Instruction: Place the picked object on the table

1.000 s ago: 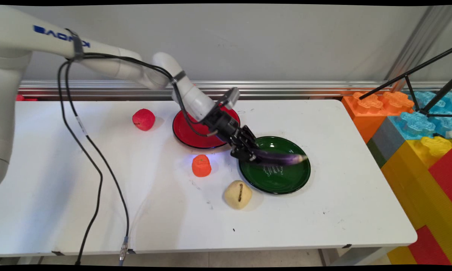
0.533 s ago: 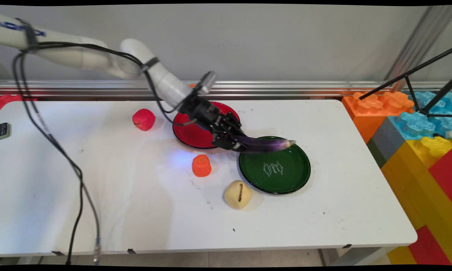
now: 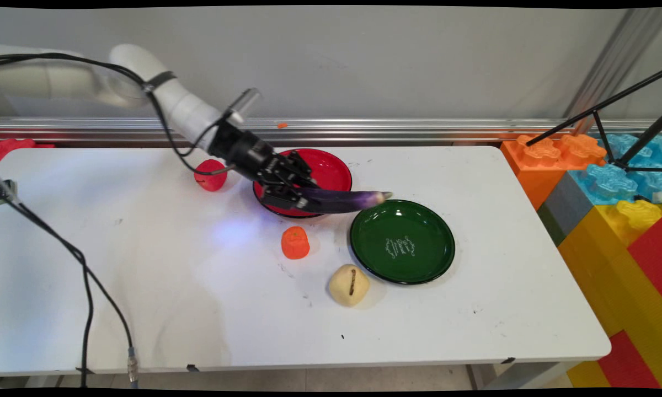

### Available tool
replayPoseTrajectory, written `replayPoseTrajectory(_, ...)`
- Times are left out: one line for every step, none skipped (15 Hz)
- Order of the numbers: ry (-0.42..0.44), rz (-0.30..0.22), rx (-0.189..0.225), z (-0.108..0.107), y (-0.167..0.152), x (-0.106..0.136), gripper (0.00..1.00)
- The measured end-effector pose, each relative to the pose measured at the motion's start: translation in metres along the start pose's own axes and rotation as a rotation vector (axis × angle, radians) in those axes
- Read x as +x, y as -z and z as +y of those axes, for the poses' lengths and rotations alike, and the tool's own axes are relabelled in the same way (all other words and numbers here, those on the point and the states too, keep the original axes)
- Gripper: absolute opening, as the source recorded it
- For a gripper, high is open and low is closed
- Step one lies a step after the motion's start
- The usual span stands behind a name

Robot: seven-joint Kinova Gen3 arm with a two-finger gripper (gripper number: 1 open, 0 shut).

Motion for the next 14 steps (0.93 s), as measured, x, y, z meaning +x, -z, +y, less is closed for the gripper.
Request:
replayPoseTrajectory(0.0,0.002,0.004,0.004,0.01,-0.006,0.0)
replayPoseTrajectory(0.0,0.003,0.007,0.007,0.019,-0.011,0.0)
replayPoseTrajectory(0.0,0.002,0.01,0.011,0.03,-0.018,0.0)
replayPoseTrajectory(0.002,0.001,0.011,0.015,0.038,-0.025,0.0)
replayPoseTrajectory(0.003,-0.001,0.011,0.019,0.045,-0.031,0.0)
replayPoseTrajectory(0.003,-0.003,0.009,0.021,0.05,-0.036,0.0)
replayPoseTrajectory(0.003,-0.005,0.006,0.026,0.057,-0.043,0.0)
replayPoseTrajectory(0.002,-0.007,0.003,0.029,0.061,-0.048,0.0)
replayPoseTrajectory(0.0,-0.01,-0.002,0.034,0.067,-0.054,0.0)
replayPoseTrajectory(-0.004,-0.013,-0.01,0.039,0.072,-0.062,0.0)
replayPoseTrajectory(-0.009,-0.015,-0.019,0.044,0.078,-0.07,0.0)
replayPoseTrajectory(-0.013,-0.017,-0.027,0.049,0.082,-0.076,0.0)
replayPoseTrajectory(-0.02,-0.021,-0.038,0.055,0.087,-0.084,0.0)
replayPoseTrajectory(-0.027,-0.025,-0.048,0.06,0.091,-0.091,0.0)
